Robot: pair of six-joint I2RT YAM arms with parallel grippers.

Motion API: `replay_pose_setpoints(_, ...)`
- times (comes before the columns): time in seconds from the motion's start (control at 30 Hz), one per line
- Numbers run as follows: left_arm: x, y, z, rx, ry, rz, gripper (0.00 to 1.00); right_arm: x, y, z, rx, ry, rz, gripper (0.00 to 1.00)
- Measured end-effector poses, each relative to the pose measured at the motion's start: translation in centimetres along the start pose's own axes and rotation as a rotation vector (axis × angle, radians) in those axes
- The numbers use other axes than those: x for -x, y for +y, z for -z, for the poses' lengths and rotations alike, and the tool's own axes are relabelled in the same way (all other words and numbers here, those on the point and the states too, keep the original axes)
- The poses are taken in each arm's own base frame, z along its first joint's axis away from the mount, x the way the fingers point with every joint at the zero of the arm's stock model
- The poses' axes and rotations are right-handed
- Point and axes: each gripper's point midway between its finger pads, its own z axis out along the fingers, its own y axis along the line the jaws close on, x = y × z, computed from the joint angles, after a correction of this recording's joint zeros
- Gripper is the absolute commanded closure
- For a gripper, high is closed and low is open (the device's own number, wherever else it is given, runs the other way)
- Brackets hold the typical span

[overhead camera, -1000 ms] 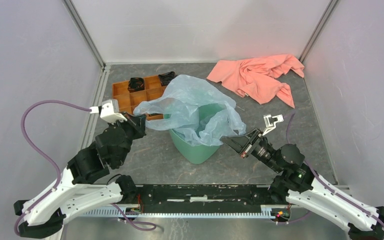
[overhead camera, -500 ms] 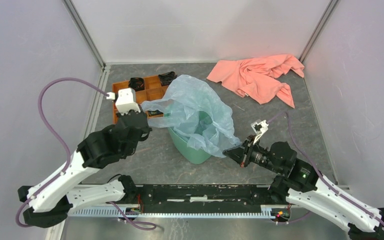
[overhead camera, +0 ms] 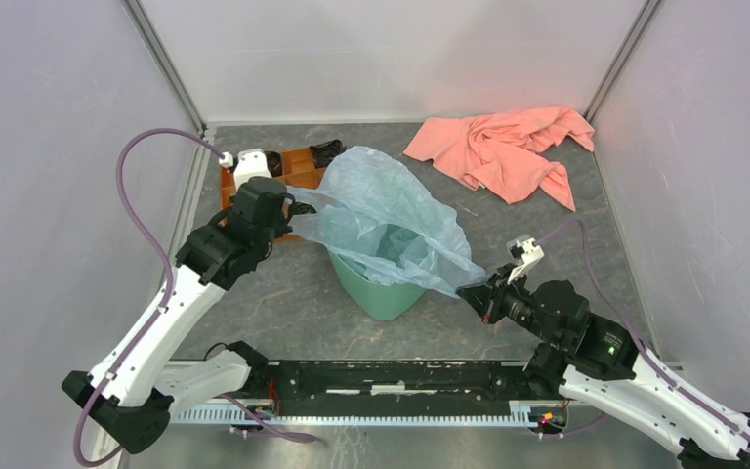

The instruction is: Put the trash bags into the trash bin

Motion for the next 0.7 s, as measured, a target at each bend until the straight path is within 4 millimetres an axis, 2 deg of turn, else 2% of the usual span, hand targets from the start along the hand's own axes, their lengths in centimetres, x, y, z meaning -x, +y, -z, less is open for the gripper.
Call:
replay_pose_setpoints(0.2,0.6,-1.2,0.9,-0.092,0.006,0.014,0.97,0.2,-0.7,0.1,-0.031,-0.012,0.023,1.0)
replay_pose_setpoints(0.37,2.4,-0.1,3.9,-0.158,-0.071,0.08,0.97,-0.4,1.9,0.9,0.136,0.033,0.101,1.0)
replay_pose_setpoints(0.5,2.7,1.0,5.5,-0.179,-0.109,0.109,0.97,-1.8,3.9,1.7,0.271,0.104,0.15,1.0)
replay_pose_setpoints(0.6,1.7,1.2,5.1,-0.181,-0.104,0.106,0.97,-2.6,4.8,2.3,0.347,0.124,0.149,1.0)
replay_pose_setpoints(0.7,0.0,1.0,3.8,-0.156,-0.059,0.072,0.98,-3.8,4.5,2.4,0.353,0.153,0.141,1.0)
